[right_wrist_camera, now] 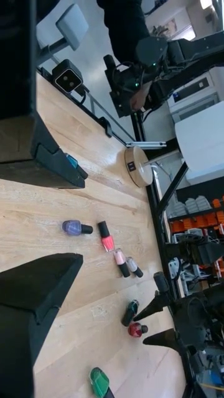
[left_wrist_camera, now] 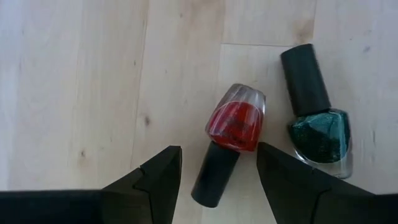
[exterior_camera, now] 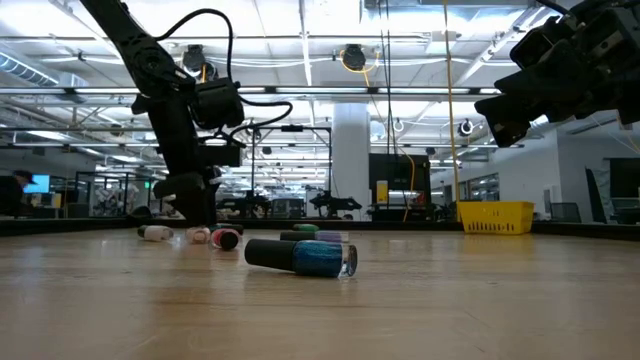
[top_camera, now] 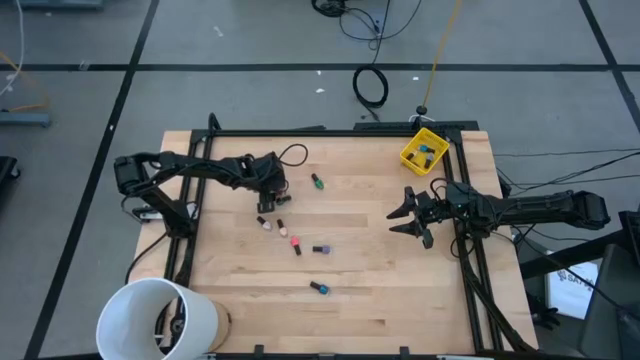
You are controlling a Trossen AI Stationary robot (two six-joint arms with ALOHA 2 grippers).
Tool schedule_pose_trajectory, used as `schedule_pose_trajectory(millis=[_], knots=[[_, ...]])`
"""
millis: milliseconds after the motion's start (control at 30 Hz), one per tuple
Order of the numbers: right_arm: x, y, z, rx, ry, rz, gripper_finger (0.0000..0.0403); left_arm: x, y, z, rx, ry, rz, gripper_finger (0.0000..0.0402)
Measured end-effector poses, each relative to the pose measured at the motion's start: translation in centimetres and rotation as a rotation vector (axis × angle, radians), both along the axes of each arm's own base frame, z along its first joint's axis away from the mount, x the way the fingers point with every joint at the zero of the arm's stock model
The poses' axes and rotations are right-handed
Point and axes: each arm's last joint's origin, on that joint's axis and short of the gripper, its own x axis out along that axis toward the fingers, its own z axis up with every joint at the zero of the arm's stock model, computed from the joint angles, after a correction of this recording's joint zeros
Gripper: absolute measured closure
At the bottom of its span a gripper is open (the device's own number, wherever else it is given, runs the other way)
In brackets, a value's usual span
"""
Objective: Pick & Place Nail Polish
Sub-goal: Put the red nail polish bottle into the yellow bin
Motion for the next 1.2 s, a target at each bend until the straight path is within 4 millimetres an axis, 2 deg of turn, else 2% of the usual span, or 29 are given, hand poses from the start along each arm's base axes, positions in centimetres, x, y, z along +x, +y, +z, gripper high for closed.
schedule_pose_trajectory(millis=[233, 600, 867, 1200], knots=[[0.0, 0.1, 0.0, 0.009, 0.001, 0.014, 0.0234, 0.0, -0.1, -0.3, -0.047, 0.004, 0.084, 0.0193], [0.0, 0.1, 0.0, 0.017, 0.003, 0.026, 0.0234, -0.1, -0.6, -0.5, -0.241, -0.036, 0.262, 0.0193], [0.0, 0.1, 0.0, 0.019, 0.003, 0.026, 0.0234, 0.0, -1.1, -0.5, -0.217, -0.019, 0.305, 0.0192], [0.0, 0.1, 0.0, 0.017, 0.003, 0.026, 0.0234, 0.1, -1.8, -0.6, -0.198, -0.021, 0.506, 0.0192]])
